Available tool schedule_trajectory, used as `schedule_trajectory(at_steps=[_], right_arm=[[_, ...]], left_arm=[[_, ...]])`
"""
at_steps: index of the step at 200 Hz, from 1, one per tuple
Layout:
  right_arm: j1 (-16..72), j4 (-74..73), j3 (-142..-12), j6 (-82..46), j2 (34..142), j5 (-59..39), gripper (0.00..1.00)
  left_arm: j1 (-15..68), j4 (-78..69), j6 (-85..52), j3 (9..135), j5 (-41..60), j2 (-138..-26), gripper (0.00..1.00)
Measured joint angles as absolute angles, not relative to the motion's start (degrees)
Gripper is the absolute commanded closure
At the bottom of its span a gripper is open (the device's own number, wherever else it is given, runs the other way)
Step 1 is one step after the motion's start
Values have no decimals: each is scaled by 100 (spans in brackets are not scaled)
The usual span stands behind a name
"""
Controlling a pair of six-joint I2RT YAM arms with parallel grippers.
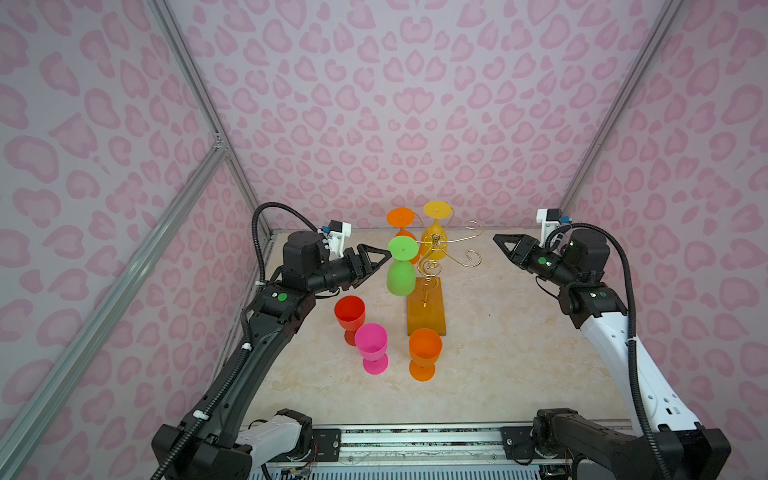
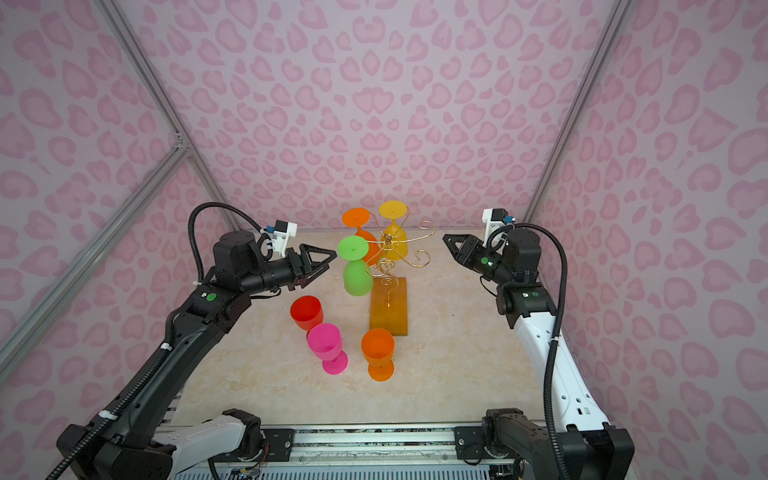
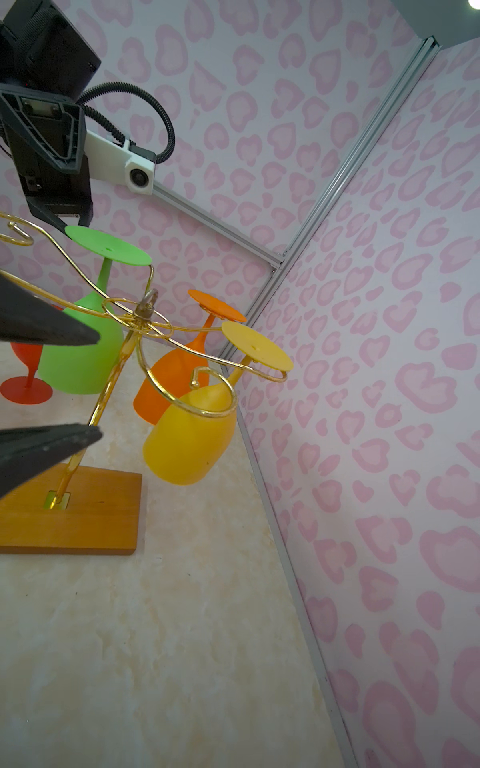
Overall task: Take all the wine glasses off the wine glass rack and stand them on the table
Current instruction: 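Open the left gripper and raise it off the red glass, then reach the left gripper to the green glass bowl on the rack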
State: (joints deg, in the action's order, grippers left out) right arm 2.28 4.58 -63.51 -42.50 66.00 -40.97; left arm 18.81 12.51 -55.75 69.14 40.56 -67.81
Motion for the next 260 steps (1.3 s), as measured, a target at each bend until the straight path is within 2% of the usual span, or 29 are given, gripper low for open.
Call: schedule_trajectory(at_steps=[72, 260], right_arm=[[176, 281, -6257, -4359, 6650, -4176, 67], [-27, 60, -5990, -4445, 6558, -4311, 67]], left_arm=[[1988, 515, -6445, 6757, 4370, -6827, 32], [2375, 412, -6635, 7002, 4300, -7306, 39]])
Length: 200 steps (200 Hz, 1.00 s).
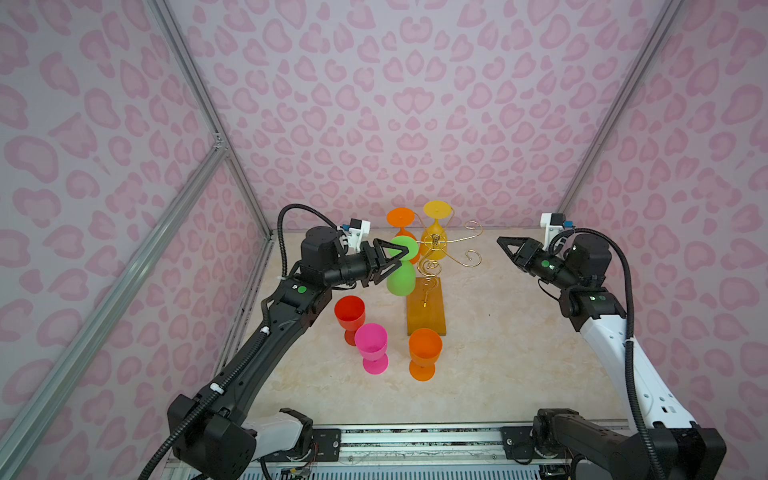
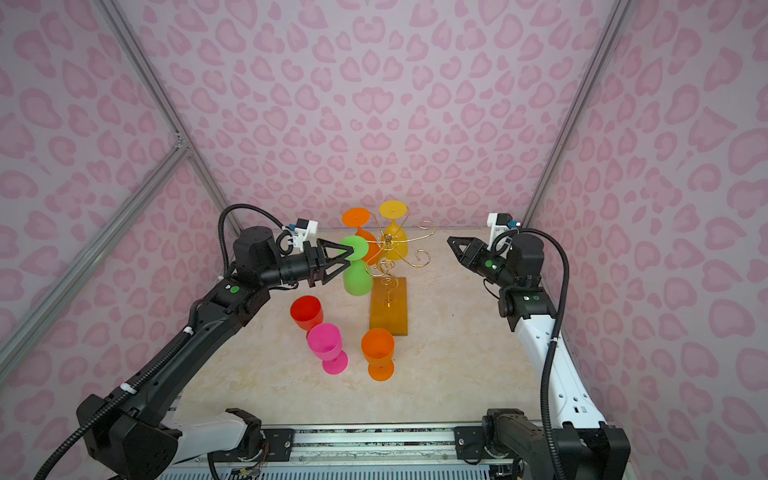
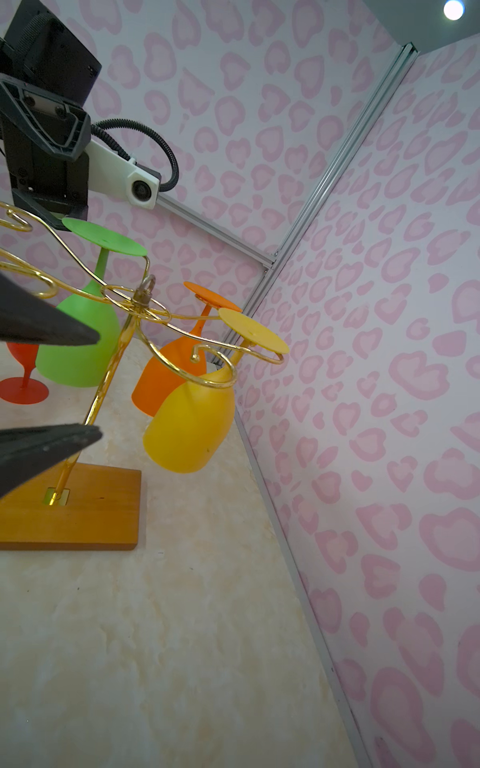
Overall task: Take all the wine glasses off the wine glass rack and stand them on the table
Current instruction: 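Reach the left gripper to the green glass bowl on the rack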
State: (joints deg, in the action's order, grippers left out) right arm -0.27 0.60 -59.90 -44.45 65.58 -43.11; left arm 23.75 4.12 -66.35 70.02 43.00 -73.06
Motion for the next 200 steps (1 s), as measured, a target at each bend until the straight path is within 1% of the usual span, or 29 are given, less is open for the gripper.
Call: schedule_trajectory(at_steps=[119, 200], right_arm=[[-228, -54, -5813, -4547, 6490, -4449, 67], [-329, -139, -5749, -4589, 6425, -4508, 67]], left_arm=[[2386, 419, -6584, 7087, 4082, -7338, 42], [2368, 467, -6523, 7087, 3933, -7389, 50]])
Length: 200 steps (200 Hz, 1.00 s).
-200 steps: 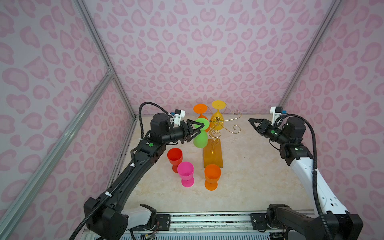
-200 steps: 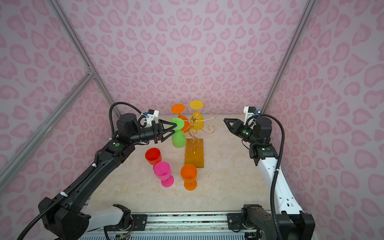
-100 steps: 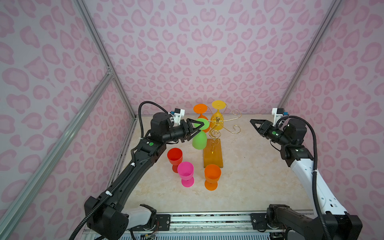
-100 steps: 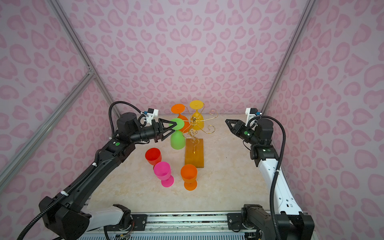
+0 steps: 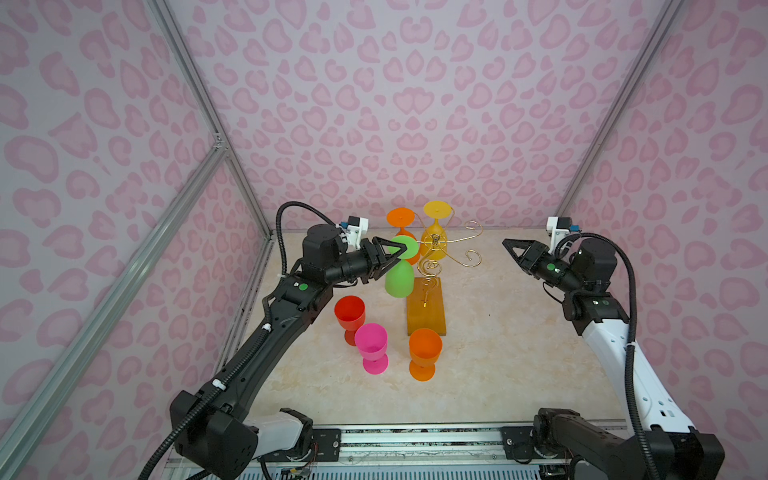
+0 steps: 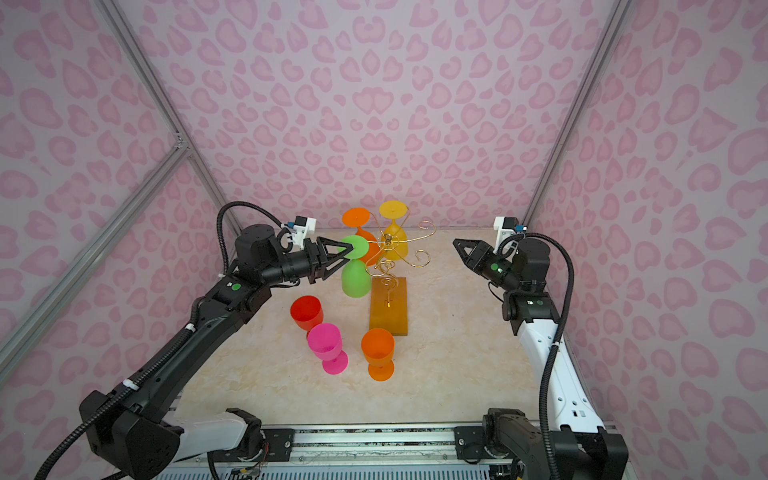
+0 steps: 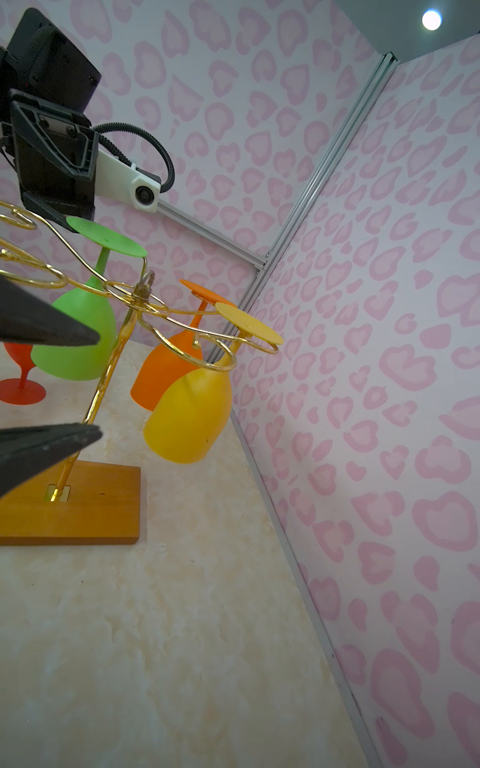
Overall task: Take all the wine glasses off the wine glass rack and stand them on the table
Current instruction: 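Reach the left gripper to the green glass bowl on the rack, then close the left gripper on the green glass bowl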
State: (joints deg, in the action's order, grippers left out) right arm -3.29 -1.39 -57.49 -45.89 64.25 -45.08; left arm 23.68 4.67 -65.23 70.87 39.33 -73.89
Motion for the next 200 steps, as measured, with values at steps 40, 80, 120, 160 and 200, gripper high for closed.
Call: schedule_trajectory(at_steps=[40, 80, 120, 160, 200], right_arm=[[-349, -150, -5749, -4591, 6405, -4521, 67], [-353, -185, -5747, -4615, 6401, -4523, 67], [-364, -185, -5747, -4639, 6401, -4525, 67], [-375, -187, -5747, -4639, 6427, -4525, 67], [-375, -189, -5747, -4639, 6429, -4528, 67]], left_arm=[[2355, 469, -6532, 7085, 3894, -7389, 53], [2346, 469, -6593, 7081, 3854, -7389, 55], [2340, 467, -6646, 7043, 3835, -7389, 58], [2292, 467, -6759, 6965, 3712, -7387, 60], [2287, 464, -6853, 6949, 3688, -7384, 60]])
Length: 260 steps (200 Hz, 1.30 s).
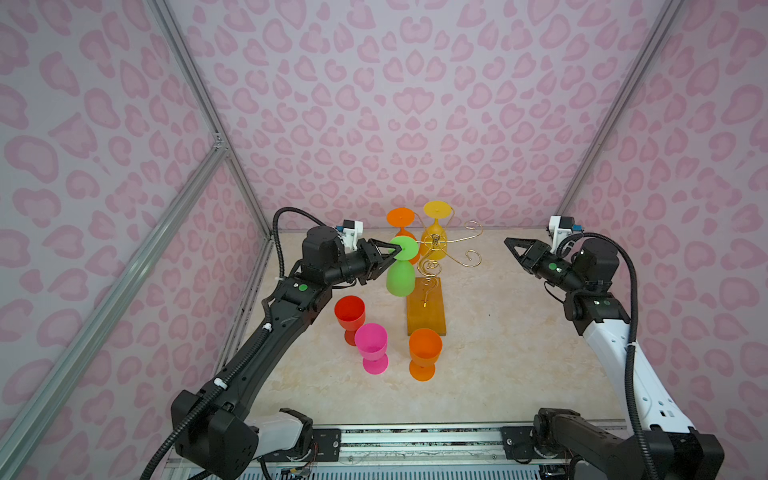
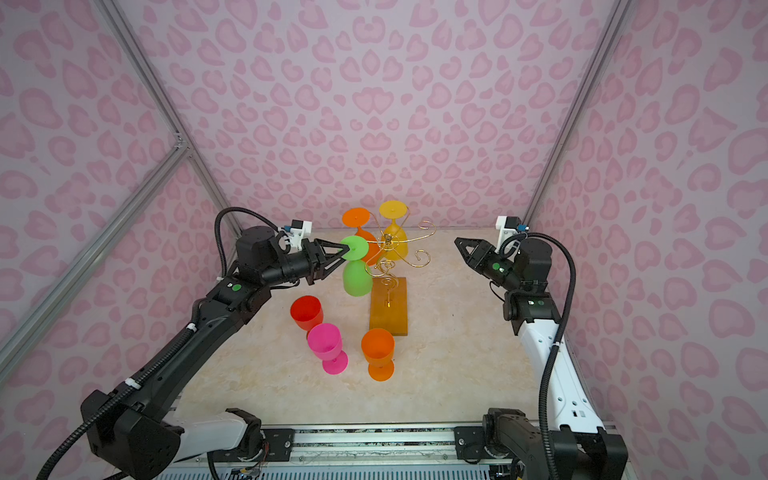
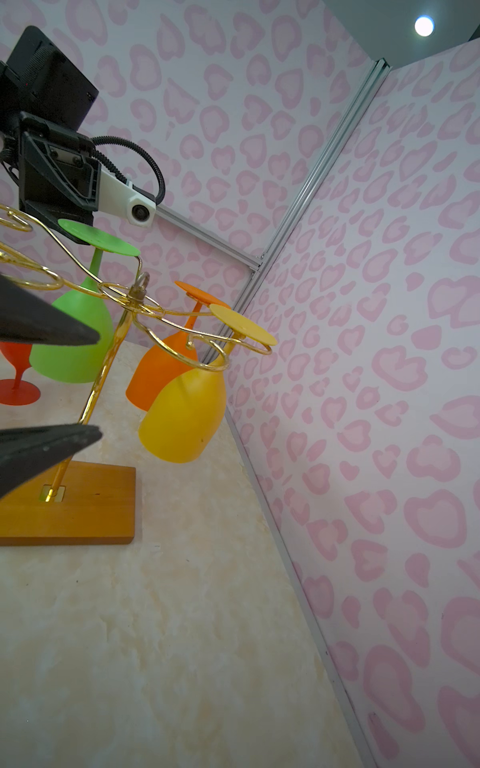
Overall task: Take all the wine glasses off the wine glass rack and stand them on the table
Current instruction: 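Close the left gripper on the green glass bowl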
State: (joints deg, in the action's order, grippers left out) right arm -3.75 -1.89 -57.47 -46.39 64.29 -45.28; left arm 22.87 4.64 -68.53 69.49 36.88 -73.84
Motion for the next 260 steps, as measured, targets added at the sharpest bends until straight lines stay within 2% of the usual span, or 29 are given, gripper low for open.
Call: schedule_trajectory(at_steps=[260], right_arm=[[-521, -242, -5544, -4698, 6394, -4613, 67]], left_arm=[[2206, 287, -7048, 6949, 3789, -7314, 63]])
